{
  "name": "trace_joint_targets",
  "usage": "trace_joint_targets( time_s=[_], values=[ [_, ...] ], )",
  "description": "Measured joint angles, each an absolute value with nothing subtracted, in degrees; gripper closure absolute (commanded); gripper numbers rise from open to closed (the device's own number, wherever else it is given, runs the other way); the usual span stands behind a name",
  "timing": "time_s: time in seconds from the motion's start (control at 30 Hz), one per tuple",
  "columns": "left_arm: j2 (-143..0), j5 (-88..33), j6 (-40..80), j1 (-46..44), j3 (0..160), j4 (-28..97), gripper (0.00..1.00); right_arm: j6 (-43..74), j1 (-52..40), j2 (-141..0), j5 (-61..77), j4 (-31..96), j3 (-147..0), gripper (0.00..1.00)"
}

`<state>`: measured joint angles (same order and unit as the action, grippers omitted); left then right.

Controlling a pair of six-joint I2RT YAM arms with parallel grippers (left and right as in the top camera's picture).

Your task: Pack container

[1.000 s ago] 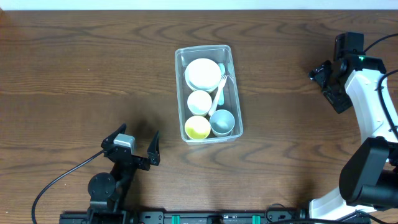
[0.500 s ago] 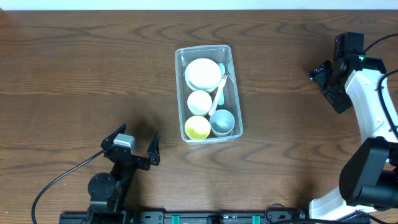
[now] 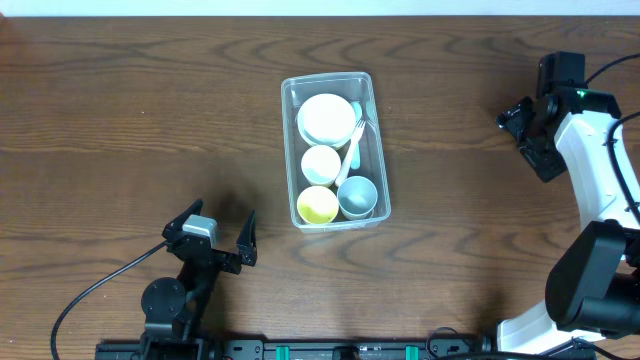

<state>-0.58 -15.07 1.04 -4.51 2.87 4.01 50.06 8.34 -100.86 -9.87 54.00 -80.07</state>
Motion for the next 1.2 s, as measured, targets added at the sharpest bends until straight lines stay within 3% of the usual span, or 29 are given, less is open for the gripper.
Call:
trace_joint_targets(
  time_s=[0.23, 0.5, 0.63, 0.9, 1.2],
  values=[
    [-0.58, -15.09, 1.04, -4.49, 2.87, 4.01, 0.02, 50.06, 4.19, -96.09, -9.91, 54.02, -79.85, 0.01],
    [-0.60, -15.09, 1.04, -4.49, 2.87, 4.03, 0.02, 46.26, -12.01, -72.31, -12.93, 54.87, -79.79, 0.01],
    [-0.60, -15.09, 1.04, -4.49, 2.87, 4.01, 0.02, 41.56, -14.26, -60.49, -17.72, 53.69, -76.97, 0.01],
    [-0.60, -15.07, 1.04, -4.49, 2.83, 3.99, 0.02, 32.05, -10.94, -34.44, -25.21, 27.92, -48.71, 0.01],
    [-0.60, -15.07, 1.04, -4.49, 2.81, 3.95, 0.02, 15.75, -5.74, -15.75, -14.50, 11.57, -24.16, 0.01]
  ],
)
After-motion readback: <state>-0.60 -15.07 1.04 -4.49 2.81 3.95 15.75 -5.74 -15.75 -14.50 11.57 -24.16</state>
